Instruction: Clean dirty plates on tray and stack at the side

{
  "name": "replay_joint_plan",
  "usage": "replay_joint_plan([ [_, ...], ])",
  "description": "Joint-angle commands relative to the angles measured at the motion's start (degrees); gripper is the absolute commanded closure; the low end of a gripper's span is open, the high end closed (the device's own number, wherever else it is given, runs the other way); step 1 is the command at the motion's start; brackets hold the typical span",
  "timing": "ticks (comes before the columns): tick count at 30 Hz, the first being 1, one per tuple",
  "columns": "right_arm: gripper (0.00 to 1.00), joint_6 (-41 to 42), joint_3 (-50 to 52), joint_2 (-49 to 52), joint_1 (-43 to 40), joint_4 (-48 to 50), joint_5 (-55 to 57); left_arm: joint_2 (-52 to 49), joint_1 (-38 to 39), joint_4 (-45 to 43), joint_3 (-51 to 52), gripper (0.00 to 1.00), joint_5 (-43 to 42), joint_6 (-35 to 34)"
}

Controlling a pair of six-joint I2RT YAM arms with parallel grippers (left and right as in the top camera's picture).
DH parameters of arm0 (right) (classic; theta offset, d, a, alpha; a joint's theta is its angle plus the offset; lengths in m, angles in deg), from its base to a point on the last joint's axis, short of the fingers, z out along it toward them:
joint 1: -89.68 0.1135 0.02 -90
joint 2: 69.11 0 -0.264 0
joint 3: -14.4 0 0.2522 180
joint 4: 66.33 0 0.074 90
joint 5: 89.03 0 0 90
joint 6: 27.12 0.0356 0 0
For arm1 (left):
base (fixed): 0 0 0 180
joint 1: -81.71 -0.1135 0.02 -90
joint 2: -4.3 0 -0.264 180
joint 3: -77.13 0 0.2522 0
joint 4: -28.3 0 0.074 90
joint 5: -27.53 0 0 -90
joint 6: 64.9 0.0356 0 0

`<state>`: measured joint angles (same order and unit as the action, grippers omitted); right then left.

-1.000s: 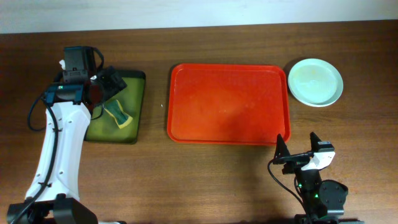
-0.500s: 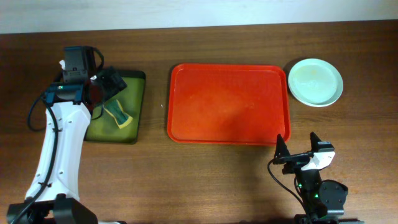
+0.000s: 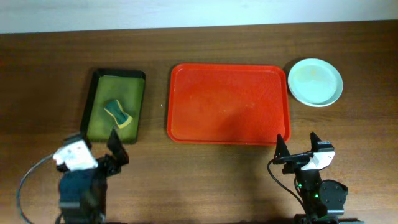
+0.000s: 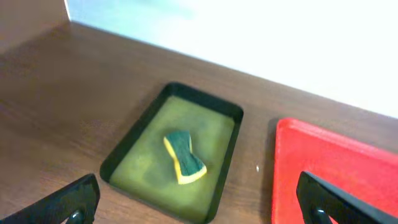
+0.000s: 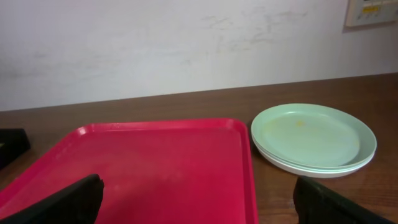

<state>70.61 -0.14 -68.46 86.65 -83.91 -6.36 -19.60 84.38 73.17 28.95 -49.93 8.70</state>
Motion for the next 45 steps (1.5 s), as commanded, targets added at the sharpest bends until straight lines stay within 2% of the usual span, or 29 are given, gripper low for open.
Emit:
replay_joint_plan([
  [1, 0.02, 0.0, 0.5, -0.4, -0.3, -0.1, 0.5, 8.6, 0.2, 1.3, 2.3, 0.01, 0.8, 1.3],
  [7, 0.02, 0.0, 0.5, -0.4, -0.3, -0.1, 0.5, 20.0, -0.9, 4.2, 9.6, 0.01, 0.8, 1.3],
  [8, 0.02, 0.0, 0.5, -0.4, -0.3, -0.1, 0.5, 21.9, -1.1, 2.2, 11.6, 0.01, 0.7, 1.5],
  [11, 0.02, 0.0, 0.5, -0.4, -0.3, -0.1, 0.5, 23.6, -1.1, -6.7, 15.5, 0.01, -4.9, 11.3],
  [12, 0.02, 0.0, 0.5, -0.4, -0.3, -0.1, 0.5, 23.6, -1.1, -9.0, 16.7, 0.01, -6.2, 12.2],
  [21, 0.02, 0.0, 0.5, -0.4, -0.3, -0.1, 0.5, 23.6, -1.0, -37.9, 34.0, 0.01, -6.7, 12.2],
  [24, 0.02, 0.0, 0.5, -0.4, -0.3, -0.1, 0.5, 23.6, -1.0, -38.9, 33.9, 0.01, -6.8, 12.2],
  [27, 0.02, 0.0, 0.5, -0.4, -0.3, -0.1, 0.5, 23.6, -1.0, -50.9, 33.9, 0.01, -7.9, 12.2],
  [28, 0.02, 0.0, 0.5, -0.4, -0.3, -0.1, 0.5, 23.6, -1.0, -52.0, 33.9, 0.01, -7.8, 12.2],
  [29, 0.02, 0.0, 0.5, -0.4, -0.3, -0.1, 0.5, 23.6, -1.0, -50.2, 33.9, 0.01, -7.8, 12.7],
  [32, 0.02, 0.0, 0.5, -0.4, -0.3, -0.1, 0.5, 23.6, -1.0, -27.8, 33.9, 0.01, -7.0, 14.4],
  [38, 0.02, 0.0, 0.5, -0.4, -0.3, -0.1, 0.5, 23.6, -0.9, -26.4, 33.9, 0.01, -8.3, 16.3],
  [41, 0.02, 0.0, 0.5, -0.4, -0.3, -0.1, 0.5, 23.6, -1.0, -26.4, 33.9, 0.01, -8.1, 20.2],
  [45, 0.02, 0.0, 0.5, -0.4, -0.3, -0.1, 0.5, 23.6, -1.0, -26.5, 33.9, 0.01, -8.5, 20.2],
])
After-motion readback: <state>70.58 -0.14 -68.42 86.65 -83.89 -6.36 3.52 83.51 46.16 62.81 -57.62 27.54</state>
